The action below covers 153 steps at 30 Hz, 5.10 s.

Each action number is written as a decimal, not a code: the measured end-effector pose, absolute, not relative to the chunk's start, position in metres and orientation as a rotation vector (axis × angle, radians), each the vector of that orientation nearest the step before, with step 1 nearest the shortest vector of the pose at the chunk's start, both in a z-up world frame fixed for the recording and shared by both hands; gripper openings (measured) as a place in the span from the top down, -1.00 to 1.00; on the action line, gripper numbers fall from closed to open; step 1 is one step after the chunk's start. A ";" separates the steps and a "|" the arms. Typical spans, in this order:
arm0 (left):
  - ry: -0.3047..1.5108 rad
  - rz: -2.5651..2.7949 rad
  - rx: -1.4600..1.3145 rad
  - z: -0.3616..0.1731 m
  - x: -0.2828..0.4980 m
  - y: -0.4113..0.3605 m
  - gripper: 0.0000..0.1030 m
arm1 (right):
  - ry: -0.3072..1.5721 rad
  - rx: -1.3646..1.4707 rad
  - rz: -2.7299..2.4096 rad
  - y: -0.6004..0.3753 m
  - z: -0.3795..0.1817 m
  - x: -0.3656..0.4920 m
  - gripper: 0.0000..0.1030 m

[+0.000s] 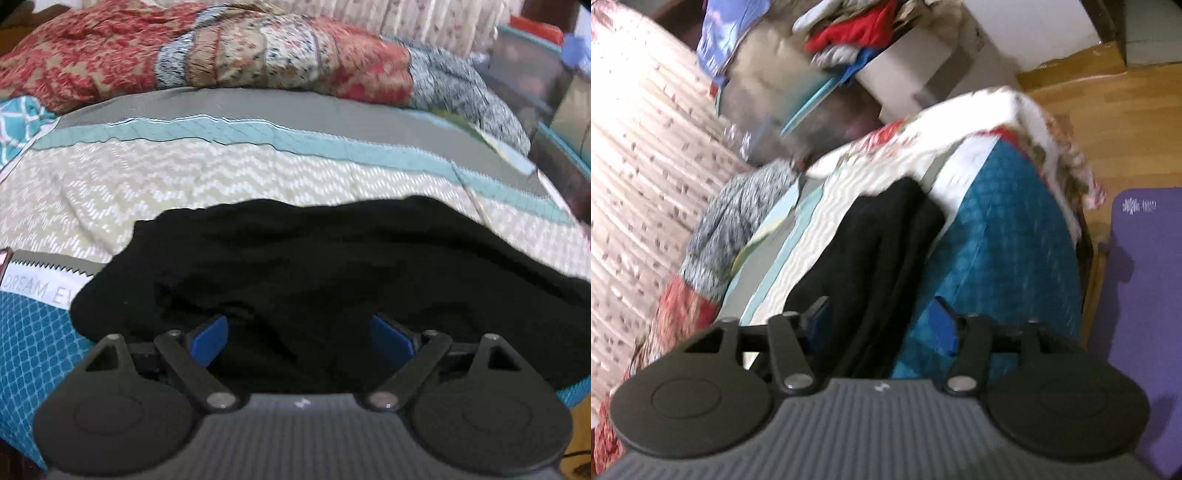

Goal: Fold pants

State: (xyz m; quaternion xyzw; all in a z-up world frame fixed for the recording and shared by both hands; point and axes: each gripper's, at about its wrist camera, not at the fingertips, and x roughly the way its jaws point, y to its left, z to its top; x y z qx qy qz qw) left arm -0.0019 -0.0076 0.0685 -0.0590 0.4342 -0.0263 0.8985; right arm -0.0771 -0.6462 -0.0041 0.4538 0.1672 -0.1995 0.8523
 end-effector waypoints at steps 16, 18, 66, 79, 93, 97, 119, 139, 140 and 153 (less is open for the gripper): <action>0.931 -0.052 -0.075 0.073 0.006 -0.036 -0.71 | 0.388 0.691 -0.417 -0.630 0.025 -0.015 0.54; 0.936 -0.051 -0.083 0.072 0.005 -0.035 -0.71 | 0.379 0.550 -0.378 -0.605 0.041 -0.013 0.56; 0.813 -0.082 -0.353 0.054 -0.080 0.103 -0.76 | 0.754 0.289 0.030 -0.326 0.042 0.027 0.16; 0.808 0.023 -0.657 0.043 -0.074 0.194 -0.85 | 0.835 0.298 0.418 -0.179 0.060 0.006 0.14; 0.891 -0.068 -0.755 0.003 0.008 0.177 -0.99 | 0.937 0.524 0.576 -0.116 0.032 0.064 0.20; 0.857 -0.030 -0.640 0.000 0.019 0.161 -0.21 | 1.048 0.618 0.514 -0.118 -0.013 0.079 0.60; 0.627 -0.456 0.351 0.046 -0.024 -0.127 -0.53 | 0.635 0.865 0.243 -0.332 0.033 0.029 0.04; 0.730 -0.210 -0.093 0.064 -0.025 0.019 -0.61 | 0.611 0.271 0.459 -0.233 0.065 0.050 0.57; 0.728 -0.213 -0.086 0.062 -0.021 0.013 -0.61 | 0.564 0.207 0.455 -0.233 0.069 0.050 0.56; 0.812 -0.218 -0.105 0.048 0.019 -0.018 -0.62 | 0.576 0.553 0.206 -0.329 0.048 0.037 0.06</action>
